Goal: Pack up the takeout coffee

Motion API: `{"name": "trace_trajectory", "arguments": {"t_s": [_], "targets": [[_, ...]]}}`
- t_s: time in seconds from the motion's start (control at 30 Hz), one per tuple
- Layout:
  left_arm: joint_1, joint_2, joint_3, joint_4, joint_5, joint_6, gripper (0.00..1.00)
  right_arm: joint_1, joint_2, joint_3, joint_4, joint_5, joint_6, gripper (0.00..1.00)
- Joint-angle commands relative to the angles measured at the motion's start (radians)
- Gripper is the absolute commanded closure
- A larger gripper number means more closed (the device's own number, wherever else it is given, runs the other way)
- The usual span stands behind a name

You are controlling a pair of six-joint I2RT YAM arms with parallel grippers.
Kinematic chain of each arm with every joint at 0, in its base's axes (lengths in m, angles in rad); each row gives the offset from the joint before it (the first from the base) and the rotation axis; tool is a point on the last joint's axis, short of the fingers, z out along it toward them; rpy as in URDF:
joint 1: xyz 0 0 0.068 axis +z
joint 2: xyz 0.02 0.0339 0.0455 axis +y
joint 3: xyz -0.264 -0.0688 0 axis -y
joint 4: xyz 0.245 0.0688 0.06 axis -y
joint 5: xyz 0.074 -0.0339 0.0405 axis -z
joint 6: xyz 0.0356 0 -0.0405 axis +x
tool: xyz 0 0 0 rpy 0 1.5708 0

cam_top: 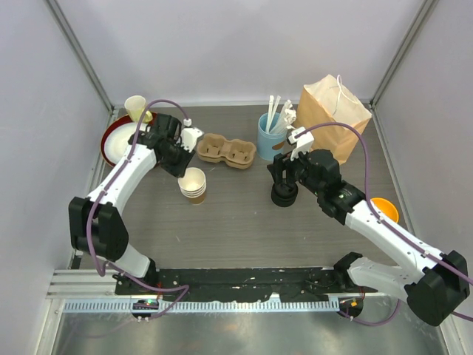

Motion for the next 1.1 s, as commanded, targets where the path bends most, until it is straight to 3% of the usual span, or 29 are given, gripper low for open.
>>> {"name": "trace_trajectory", "arguments": {"t_s": [0.0,0.07,0.3,0.6,0.87,1.07], "targets": [[0.001,-0.007,0.034,0.019,0.036,0.005,0.79,0.006,0.003,0.034,0.038,0.012,-0.015,0.29],[-0.001,-0.018,0.033,0.017,0.041,0.002,0.87,0.006,0.004,0.035,0.038,0.012,-0.015,0.29],[-0.001,-0.05,0.037,0.0,0.044,0.007,1.0,0.004,0.039,0.041,0.038,-0.014,0.0,0.29],[-0.001,-0.042,0.131,-0.121,0.108,-0.058,1.0,0.091,0.18,0.151,0.085,-0.072,0.066,0.3],[0.001,-0.059,0.111,-0.122,0.139,-0.07,1.0,0.177,0.372,0.354,0.124,-0.13,0.184,0.31],[0.005,-0.087,0.21,-0.122,0.085,-0.112,1.0,0.2,0.513,0.556,0.052,-0.14,0.255,0.31]]}}
